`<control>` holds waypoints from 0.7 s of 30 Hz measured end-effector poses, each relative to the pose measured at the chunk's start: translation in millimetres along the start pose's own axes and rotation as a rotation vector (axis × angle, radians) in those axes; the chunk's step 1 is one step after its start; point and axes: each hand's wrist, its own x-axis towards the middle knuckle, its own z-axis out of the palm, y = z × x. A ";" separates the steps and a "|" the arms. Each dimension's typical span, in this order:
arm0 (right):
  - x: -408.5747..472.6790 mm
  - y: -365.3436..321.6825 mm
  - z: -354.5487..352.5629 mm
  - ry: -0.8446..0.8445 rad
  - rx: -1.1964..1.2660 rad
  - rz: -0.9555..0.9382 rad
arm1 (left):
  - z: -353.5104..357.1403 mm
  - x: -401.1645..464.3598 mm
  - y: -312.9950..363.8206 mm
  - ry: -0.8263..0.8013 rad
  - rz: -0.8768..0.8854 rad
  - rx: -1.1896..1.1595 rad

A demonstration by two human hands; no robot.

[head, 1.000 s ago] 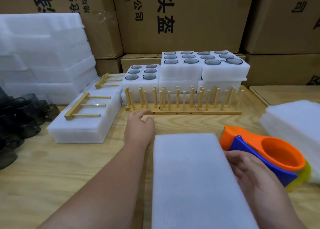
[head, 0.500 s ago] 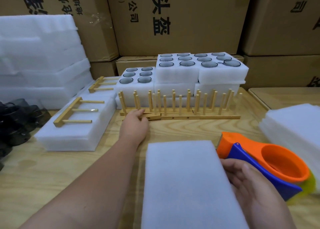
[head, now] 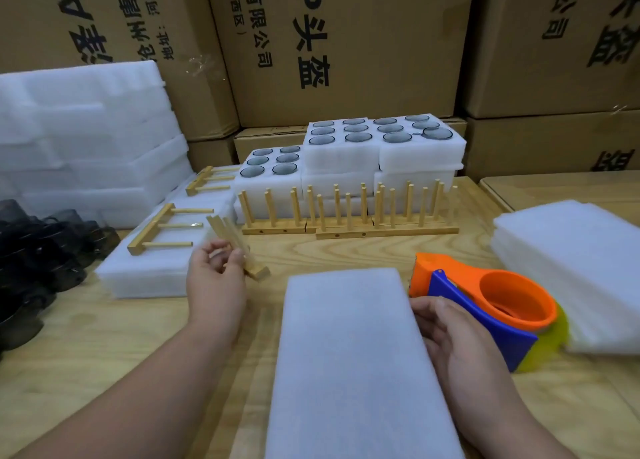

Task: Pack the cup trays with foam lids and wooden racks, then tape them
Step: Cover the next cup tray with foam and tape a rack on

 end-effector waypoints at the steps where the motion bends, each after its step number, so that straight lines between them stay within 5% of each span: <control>1: 0.1 -0.1 -0.6 -0.003 -0.007 -0.001 | -4.9 -5.6 11.4 -0.035 0.033 -0.001; 14: -5.3 -5.3 -1.7 -0.018 -0.023 0.015 | -0.2 -79.4 126.3 -0.592 0.369 0.120; 21: -6.2 -8.9 0.0 -0.014 -0.026 0.022 | 8.2 -97.8 126.8 -0.532 0.431 0.261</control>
